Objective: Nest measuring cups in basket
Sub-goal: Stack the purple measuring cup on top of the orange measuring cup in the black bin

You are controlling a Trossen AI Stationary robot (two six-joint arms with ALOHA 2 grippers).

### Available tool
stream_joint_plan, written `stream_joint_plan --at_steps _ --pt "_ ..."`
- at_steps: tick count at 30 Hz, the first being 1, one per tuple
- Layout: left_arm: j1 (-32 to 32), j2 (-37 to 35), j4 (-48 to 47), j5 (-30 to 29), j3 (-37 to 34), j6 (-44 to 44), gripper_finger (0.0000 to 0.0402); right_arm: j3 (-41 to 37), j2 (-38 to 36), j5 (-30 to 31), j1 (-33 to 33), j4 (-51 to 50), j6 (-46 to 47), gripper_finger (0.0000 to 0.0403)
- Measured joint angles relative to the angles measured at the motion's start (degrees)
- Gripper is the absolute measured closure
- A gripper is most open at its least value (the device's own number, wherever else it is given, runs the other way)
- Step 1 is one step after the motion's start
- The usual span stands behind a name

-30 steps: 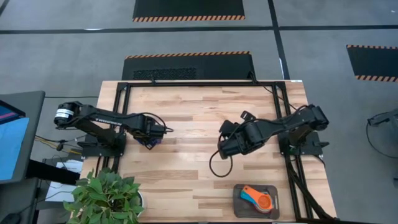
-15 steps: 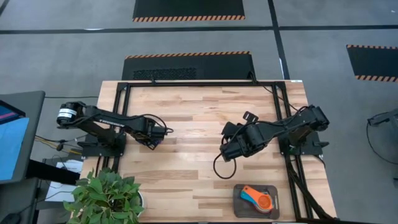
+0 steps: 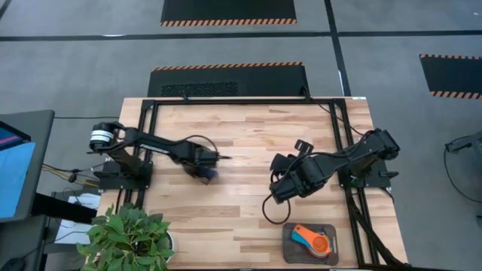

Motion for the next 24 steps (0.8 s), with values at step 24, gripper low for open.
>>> stream_joint_plan --at_steps 24 --pt "-3.6 -0.1 -18.4 -3.6 11.7 2.2 0.0401 0.0 -1.9 0.1 4.0 0.1 1.5 0.0384"
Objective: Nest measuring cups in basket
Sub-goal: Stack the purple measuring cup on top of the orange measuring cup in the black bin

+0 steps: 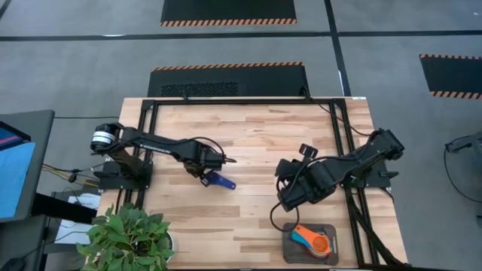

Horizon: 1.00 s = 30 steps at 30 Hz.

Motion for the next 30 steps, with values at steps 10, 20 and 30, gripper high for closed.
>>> stream_joint_plan --at_steps 10,20,30 --pt "-1.5 4.9 23.7 7.0 -3.6 -3.2 0.0401 0.0 0.0 0.0 0.3 -0.1 -0.2 0.0377" --pt "-3.2 5.3 16.7 2.5 4.1 0.8 0.0401 0.0 -0.4 -0.2 -0.1 -0.1 -0.4 0.039" --pt "-3.0 5.3 -5.5 -4.4 4.1 -1.5 0.0401 0.0 -0.4 -0.2 -1.1 -0.1 1.2 0.0375"
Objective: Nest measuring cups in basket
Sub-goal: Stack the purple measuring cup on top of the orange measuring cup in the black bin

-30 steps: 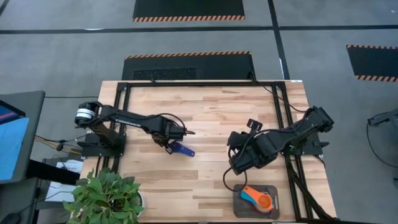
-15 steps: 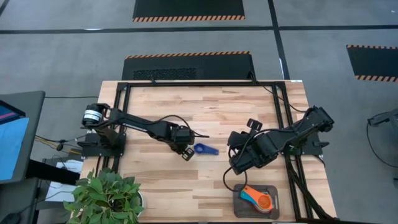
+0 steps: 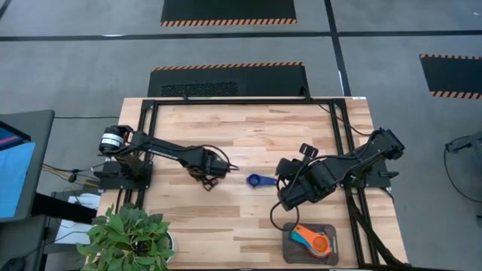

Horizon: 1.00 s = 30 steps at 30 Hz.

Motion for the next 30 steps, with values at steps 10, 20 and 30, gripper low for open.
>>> stream_joint_plan --at_steps 10,20,30 --pt "-1.5 -3.0 -21.0 -3.8 -3.5 -5.9 0.0401 -0.1 2.4 9.1 -7.8 2.9 8.9 0.0392" --pt "-6.6 -18.3 -21.7 -2.6 -12.4 -17.6 0.0401 -9.6 6.1 -14.9 -19.7 31.0 -24.4 0.0376" --pt "-8.2 -40.2 -2.2 -11.4 -21.0 -25.4 0.0401 -28.9 4.8 -52.2 -28.2 53.3 -35.5 0.0385"
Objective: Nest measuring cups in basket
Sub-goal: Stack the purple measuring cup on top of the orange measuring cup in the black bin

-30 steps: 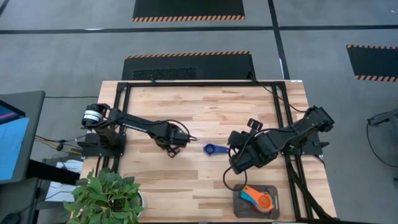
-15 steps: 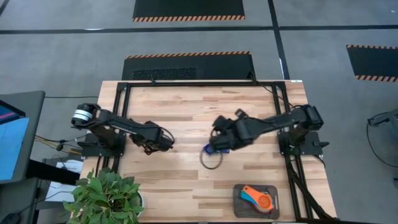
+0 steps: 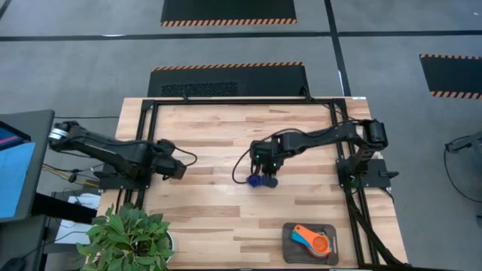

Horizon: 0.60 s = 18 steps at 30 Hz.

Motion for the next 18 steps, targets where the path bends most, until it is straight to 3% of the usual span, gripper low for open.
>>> stream_joint_plan --at_steps 2,5,18 --pt "0.0 -2.1 4.1 -0.8 -1.4 0.5 0.0401 -2.3 0.0 -4.2 -0.1 7.0 2.9 0.0378" --pt "0.0 -3.6 8.0 -1.8 -2.6 1.1 0.0401 -2.1 0.0 -4.4 0.1 11.3 5.1 0.0373" --pt "0.0 1.3 13.1 -1.3 -2.8 3.0 0.0401 1.9 -1.1 -3.3 0.8 11.1 -0.5 0.0385"
